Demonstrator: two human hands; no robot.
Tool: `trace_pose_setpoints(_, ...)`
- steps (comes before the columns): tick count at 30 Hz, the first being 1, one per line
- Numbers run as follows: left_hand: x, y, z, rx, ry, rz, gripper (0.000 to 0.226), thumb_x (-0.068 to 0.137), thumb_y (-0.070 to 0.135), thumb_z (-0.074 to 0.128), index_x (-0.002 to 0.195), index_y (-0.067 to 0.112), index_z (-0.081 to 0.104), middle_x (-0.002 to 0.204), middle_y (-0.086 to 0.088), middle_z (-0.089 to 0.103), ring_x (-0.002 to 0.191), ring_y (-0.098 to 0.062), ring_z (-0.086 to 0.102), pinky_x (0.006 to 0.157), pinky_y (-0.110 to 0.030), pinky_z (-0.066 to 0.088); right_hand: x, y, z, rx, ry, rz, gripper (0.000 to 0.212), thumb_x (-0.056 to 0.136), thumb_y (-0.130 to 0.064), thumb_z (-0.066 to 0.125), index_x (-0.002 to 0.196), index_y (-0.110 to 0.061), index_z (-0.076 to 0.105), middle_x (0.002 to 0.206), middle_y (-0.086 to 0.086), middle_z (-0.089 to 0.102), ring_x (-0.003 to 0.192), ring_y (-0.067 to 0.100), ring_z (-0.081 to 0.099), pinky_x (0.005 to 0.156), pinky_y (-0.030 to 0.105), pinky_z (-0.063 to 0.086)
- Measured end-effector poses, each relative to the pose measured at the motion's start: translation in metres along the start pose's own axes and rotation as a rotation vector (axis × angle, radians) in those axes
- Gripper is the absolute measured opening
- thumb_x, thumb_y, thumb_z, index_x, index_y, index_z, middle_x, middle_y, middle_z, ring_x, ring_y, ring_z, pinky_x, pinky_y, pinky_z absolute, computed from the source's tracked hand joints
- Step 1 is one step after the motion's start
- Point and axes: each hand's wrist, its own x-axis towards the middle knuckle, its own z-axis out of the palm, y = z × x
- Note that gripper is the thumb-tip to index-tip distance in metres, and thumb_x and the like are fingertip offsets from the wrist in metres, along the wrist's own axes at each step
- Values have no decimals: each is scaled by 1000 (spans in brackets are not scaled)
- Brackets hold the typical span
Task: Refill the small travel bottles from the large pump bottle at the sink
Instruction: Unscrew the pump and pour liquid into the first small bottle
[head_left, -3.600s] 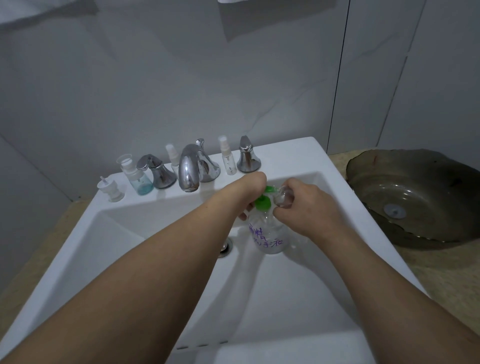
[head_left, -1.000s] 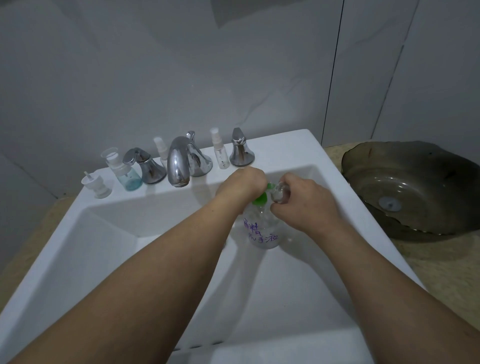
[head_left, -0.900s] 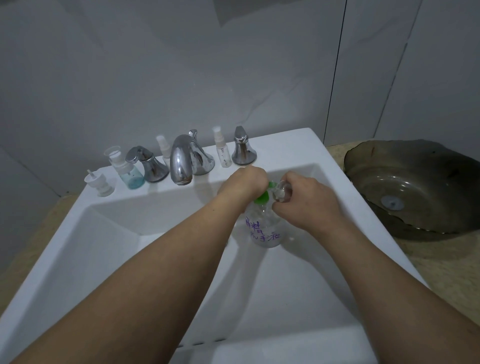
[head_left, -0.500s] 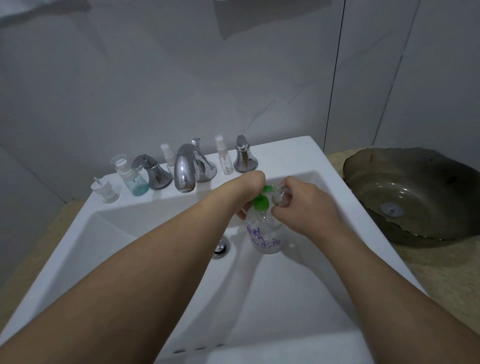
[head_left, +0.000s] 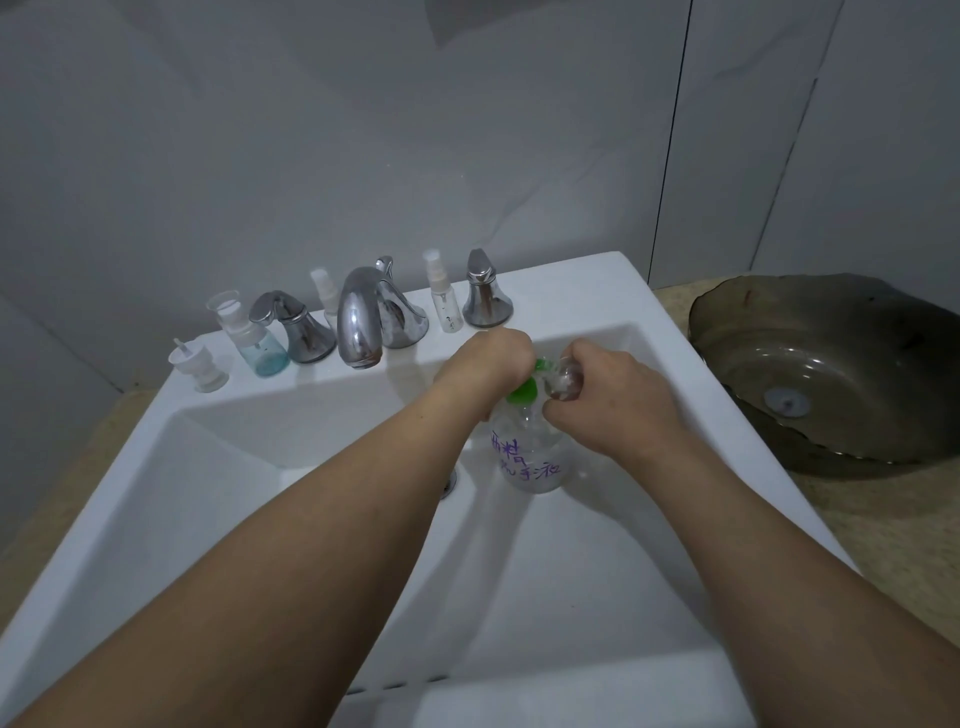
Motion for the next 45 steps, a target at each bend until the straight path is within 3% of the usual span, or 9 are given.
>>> trace_pose_setpoints(3,6,-1,1,17,19,31,25,87,-4,36,71,2,54,94,-28,64,85,-43,66,76,-54,58,1,1,1,6,-1,6,29,71,-36,64,95,-24,53,92,-4,64,87,25,60,66,29,39)
trace_pose_setpoints(6,-1,-1,0,60,32,70,24,88,-3,35,81,-2,59,100,-27,65,88,-43,66,75,-55,58,1,0,0,0,-15,4,29,71,-37,64,95,-25,52,93,-4,65,89,24,60,67,29,41)
trace_pose_setpoints(10,-5,-2,-6,81,-10,26,34,94,6,32,107,-4,61,105,-23,66,94,-39,67,48,-38,47,0,-2,-2,9,-14,-8,30,71,-37,64,96,-26,52,93,-5,65,89,24,61,67,29,41)
trace_pose_setpoints(18,-16,0,-17,-68,-101,-66,36,94,22,28,101,2,57,86,-14,60,74,-28,57,48,-28,30,-3,-7,-6,21,57,-40,31,73,-36,65,100,-23,54,95,-5,66,93,25,61,71,31,43)
trace_pose_setpoints(25,-4,0,-8,0,-50,-32,36,94,11,29,105,-4,61,104,-22,67,93,-38,68,47,-35,41,-2,-4,-5,22,29,-32,32,74,-37,65,100,-22,54,90,-7,61,90,23,60,66,28,36)
trace_pose_setpoints(28,8,-2,0,40,7,45,27,87,0,35,90,-6,61,100,-28,66,85,-45,68,68,-53,58,-2,-2,-4,3,6,-23,29,73,-36,64,95,-21,53,85,-6,58,85,23,59,65,28,36)
trace_pose_setpoints(33,12,-3,3,128,80,118,19,85,-1,41,75,4,56,97,-22,64,88,-39,65,85,-47,55,0,0,-1,0,-3,-7,30,72,-38,64,95,-24,52,89,-5,61,86,24,60,67,29,40)
trace_pose_setpoints(42,13,-6,-3,8,9,57,30,83,5,34,89,-4,62,93,-27,66,79,-44,67,74,-53,59,0,-3,-3,-23,16,-28,30,71,-38,65,95,-25,53,89,-3,64,86,25,61,67,31,45)
trace_pose_setpoints(45,2,-5,-10,-66,-34,-7,40,87,17,32,102,-5,62,97,-23,67,80,-37,65,66,-44,56,-1,-7,-5,-6,29,-23,30,72,-36,65,97,-25,54,90,-3,63,86,26,60,69,32,46)
